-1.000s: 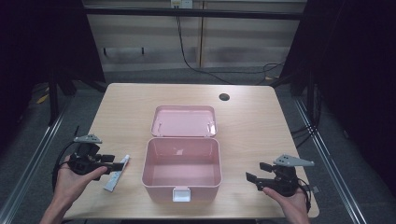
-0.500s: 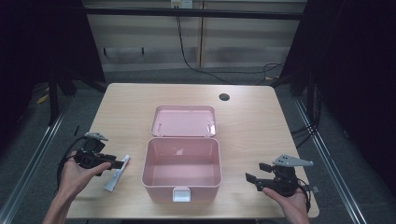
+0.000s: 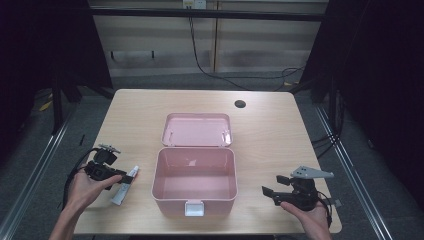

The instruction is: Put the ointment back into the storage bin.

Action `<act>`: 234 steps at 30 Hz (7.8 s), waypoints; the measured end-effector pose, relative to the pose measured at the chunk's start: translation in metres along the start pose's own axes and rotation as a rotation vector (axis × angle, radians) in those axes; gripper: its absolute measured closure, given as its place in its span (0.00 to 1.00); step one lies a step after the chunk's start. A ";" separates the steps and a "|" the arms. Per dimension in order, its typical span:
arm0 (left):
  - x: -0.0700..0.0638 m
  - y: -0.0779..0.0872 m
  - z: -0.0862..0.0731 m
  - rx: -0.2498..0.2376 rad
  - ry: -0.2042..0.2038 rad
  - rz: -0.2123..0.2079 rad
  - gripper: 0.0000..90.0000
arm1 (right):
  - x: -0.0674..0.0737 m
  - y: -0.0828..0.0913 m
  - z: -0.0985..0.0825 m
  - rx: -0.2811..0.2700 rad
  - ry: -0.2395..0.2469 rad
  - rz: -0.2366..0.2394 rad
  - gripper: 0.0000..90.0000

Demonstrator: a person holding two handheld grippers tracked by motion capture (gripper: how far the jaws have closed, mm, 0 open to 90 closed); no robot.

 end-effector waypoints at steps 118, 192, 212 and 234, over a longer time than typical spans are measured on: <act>-0.026 0.064 0.011 -0.126 -0.038 -0.129 0.79 | 0.000 -0.001 -0.004 0.024 -0.004 0.009 0.29; -0.125 0.128 0.098 -0.136 -0.295 -0.216 0.79 | -0.001 0.000 -0.003 0.007 -0.031 0.022 0.20; -0.166 0.108 0.109 -0.081 -0.409 -0.259 0.79 | 0.001 0.000 -0.003 0.012 -0.023 0.035 0.18; -0.197 0.081 0.122 0.002 -0.516 -0.256 0.79 | 0.001 0.000 -0.005 0.026 -0.027 0.040 0.18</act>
Point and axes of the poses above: each handheld gripper's, and its own axes: y roughly backward along the jaws, z roughly out of its top, x roughly to its left, the point moved 10 cm from there along -y, roughly forward along the jaws, and after that the axes turned 8 degrees about z, right-handed, at the moved point
